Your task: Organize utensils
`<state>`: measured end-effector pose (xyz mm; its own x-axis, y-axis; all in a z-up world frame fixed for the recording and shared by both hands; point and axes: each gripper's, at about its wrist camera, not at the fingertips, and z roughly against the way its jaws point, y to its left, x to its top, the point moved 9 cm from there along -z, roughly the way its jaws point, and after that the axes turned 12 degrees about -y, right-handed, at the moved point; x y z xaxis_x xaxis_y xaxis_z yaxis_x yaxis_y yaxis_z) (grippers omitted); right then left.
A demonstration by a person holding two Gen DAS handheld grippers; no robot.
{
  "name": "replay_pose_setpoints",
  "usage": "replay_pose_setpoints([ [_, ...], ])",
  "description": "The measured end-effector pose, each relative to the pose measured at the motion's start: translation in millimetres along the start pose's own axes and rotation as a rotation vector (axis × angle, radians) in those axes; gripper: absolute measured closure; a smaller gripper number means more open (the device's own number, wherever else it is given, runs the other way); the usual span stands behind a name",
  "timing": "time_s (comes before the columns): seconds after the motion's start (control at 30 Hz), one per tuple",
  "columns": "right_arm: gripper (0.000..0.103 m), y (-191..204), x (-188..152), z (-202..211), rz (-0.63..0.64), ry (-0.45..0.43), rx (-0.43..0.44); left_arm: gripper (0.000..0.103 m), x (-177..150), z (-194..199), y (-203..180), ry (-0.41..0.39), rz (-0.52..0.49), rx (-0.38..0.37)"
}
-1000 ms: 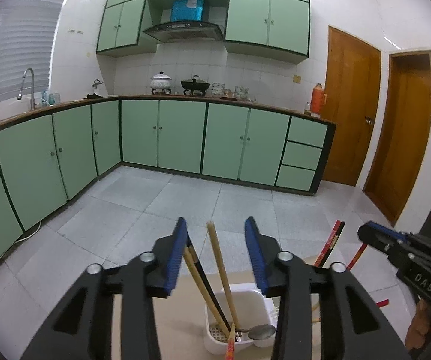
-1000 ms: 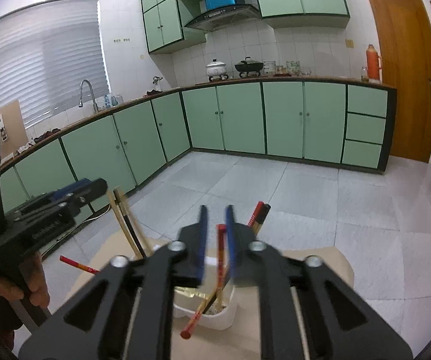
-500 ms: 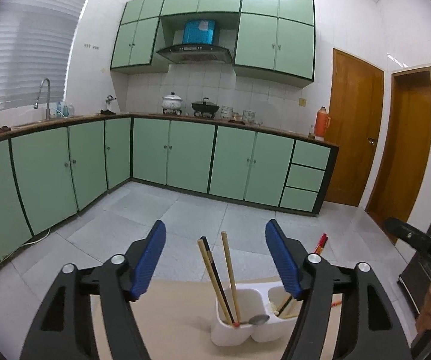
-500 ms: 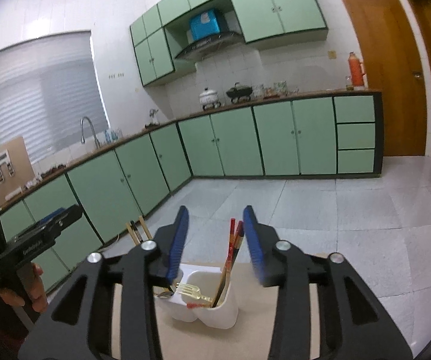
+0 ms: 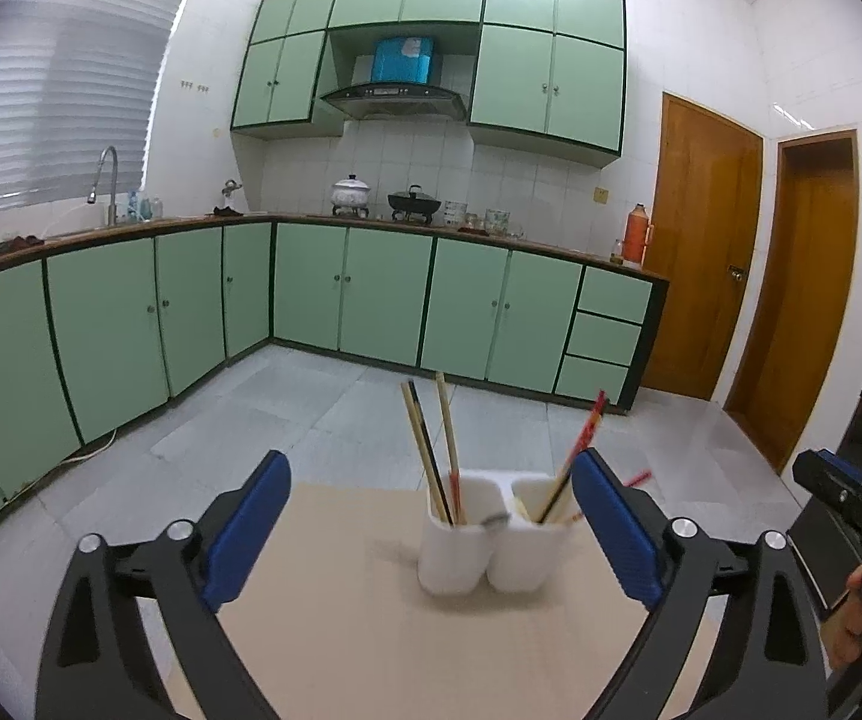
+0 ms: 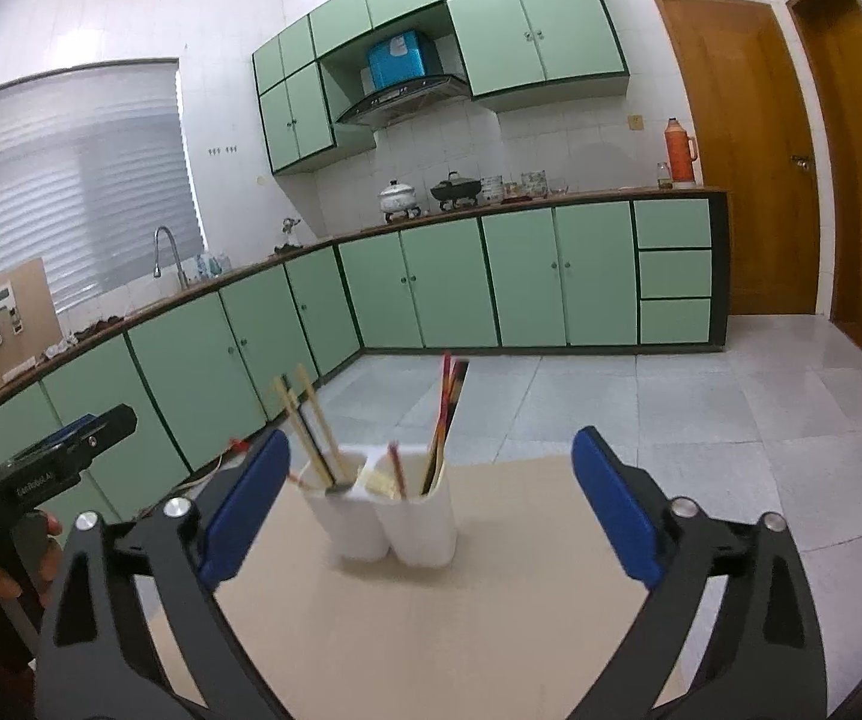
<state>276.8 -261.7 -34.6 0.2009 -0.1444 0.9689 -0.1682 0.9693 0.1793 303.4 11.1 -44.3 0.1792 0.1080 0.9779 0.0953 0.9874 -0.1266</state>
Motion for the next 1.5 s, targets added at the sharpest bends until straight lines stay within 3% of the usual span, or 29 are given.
replay_pose_setpoints([
  [0.33,0.006,33,-6,42,0.033,0.02,0.039,0.009,-7,56,-17,-0.012,-0.084,-0.004],
  [0.6,0.006,48,-5,61,0.052,0.035,0.063,0.008,-7,80,-30,-0.021,-0.086,-0.021],
  [1.5,0.006,56,-6,61,0.103,0.055,0.065,0.008,-8,98,-43,-0.016,-0.093,-0.034],
])
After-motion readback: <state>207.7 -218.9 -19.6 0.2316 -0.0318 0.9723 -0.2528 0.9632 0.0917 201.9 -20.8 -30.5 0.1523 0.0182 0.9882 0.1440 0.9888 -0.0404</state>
